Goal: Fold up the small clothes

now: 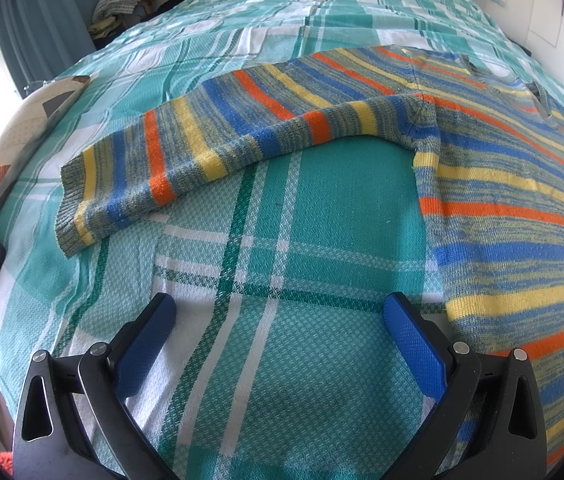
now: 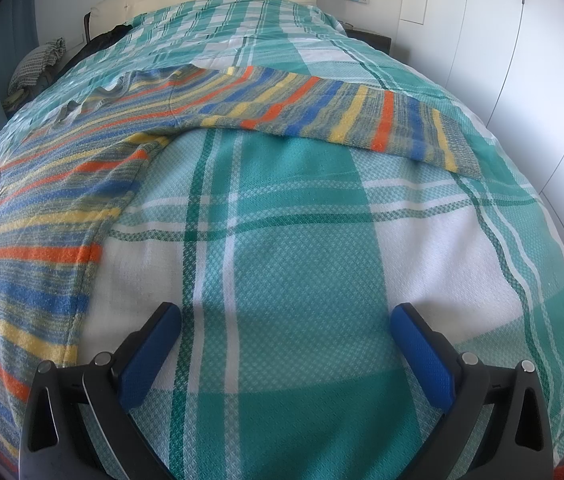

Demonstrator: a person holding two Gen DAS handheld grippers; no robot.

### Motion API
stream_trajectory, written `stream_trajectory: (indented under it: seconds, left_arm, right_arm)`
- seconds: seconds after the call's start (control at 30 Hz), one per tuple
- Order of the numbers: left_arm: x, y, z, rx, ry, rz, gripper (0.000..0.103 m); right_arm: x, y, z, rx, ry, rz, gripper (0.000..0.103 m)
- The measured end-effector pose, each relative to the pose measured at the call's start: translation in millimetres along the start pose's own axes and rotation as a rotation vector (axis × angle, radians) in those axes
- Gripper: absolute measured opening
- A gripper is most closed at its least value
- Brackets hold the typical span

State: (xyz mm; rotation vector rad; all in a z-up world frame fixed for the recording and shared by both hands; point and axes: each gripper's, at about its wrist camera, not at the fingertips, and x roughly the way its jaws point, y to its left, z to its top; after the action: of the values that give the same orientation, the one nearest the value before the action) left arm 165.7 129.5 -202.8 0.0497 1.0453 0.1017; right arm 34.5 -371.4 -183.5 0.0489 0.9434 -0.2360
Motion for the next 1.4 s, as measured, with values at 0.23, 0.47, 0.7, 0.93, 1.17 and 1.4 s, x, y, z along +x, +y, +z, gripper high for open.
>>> stream_trajectory:
  seconds: [0.23,0.47,0.7,0.93,1.17,1.4]
  left_arm:
    - [0,0,0,0.0,0.0,0.0,0.103]
    - [0,0,0,0.001,-0.001,0.0,0.103]
    - [0,0,0,0.001,-0.001,0.0,0.103]
    - [-1,0,0,-0.002,-0.004,-0.005,0.103]
    - [-33,11,12,-0.017,0.008,-0.08,0.102]
    - [-99,15,4,-0.106,-0.143,-0.216,0.102]
  right_arm:
    - [0,0,0,0.001,0.0,0.0,0.103]
    - [0,0,0,0.001,0.0,0.0,0.103]
    - [0,0,0,0.002,-0.001,0.0,0.103]
    - [0,1,0,0.002,0.0,0.0,0.103]
    - [-13,-11,18,0.021,0.068,0.064,0.102]
    - [-32,-107,63,0.313,-0.065,0.151,0.102]
